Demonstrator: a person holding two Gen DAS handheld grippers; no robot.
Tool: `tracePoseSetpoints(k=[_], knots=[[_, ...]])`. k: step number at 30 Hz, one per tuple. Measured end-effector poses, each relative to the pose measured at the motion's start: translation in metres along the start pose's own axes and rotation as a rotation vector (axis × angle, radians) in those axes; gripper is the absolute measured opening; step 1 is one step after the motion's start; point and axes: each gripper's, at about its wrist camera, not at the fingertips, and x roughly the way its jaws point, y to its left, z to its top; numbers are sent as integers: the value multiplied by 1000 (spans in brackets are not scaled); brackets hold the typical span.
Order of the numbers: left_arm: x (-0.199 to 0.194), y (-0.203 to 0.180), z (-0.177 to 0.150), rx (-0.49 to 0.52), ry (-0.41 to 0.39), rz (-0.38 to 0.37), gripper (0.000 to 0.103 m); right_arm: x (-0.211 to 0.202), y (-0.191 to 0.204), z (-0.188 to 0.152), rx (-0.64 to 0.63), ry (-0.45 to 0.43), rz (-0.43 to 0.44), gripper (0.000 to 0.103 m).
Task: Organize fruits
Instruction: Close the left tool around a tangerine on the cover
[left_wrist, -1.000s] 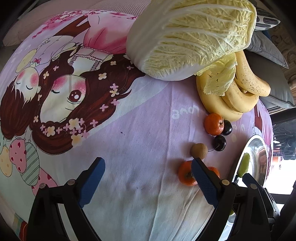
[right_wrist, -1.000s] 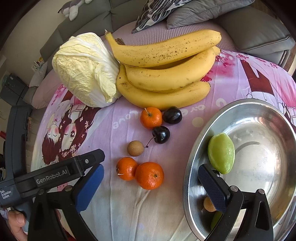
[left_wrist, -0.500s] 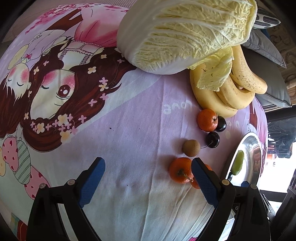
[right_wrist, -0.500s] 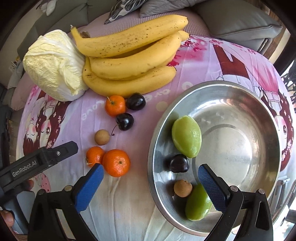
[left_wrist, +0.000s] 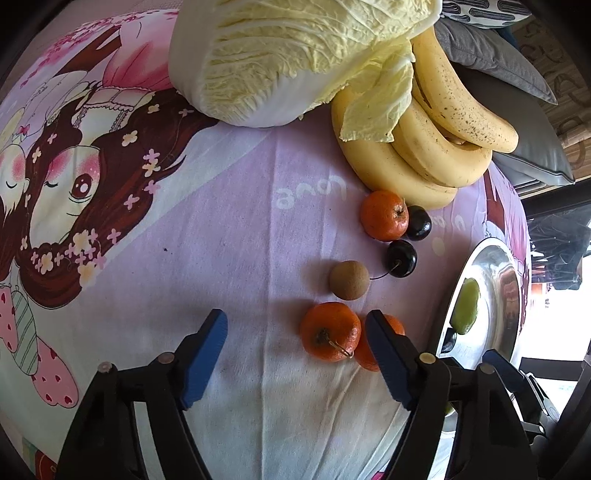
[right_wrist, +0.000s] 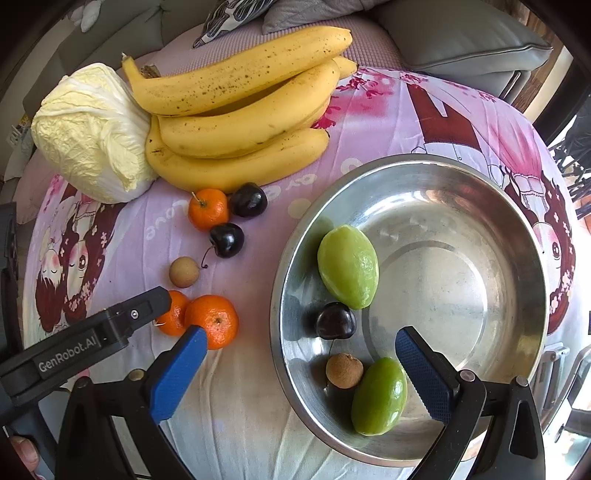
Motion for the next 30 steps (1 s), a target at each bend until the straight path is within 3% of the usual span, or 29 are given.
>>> tracePoseSetpoints(k=[6, 8, 13, 19, 30], knots=[[15, -8, -3, -26, 33, -75, 52, -1, 6, 0, -1, -1, -2, 103], [18, -9, -5, -36, 41, -125, 38, -2, 7, 0, -2, -3, 1, 103], [20, -16, -9, -54, 41, -116, 37, 0, 12, 3, -13, -6, 6, 103], [11, -1, -13, -91, 28, -29, 37, -1, 29, 2, -70, -24, 54, 103], [-5, 27, -13, -190, -27, 46, 37, 10, 75, -3, -183, -6, 114, 103]])
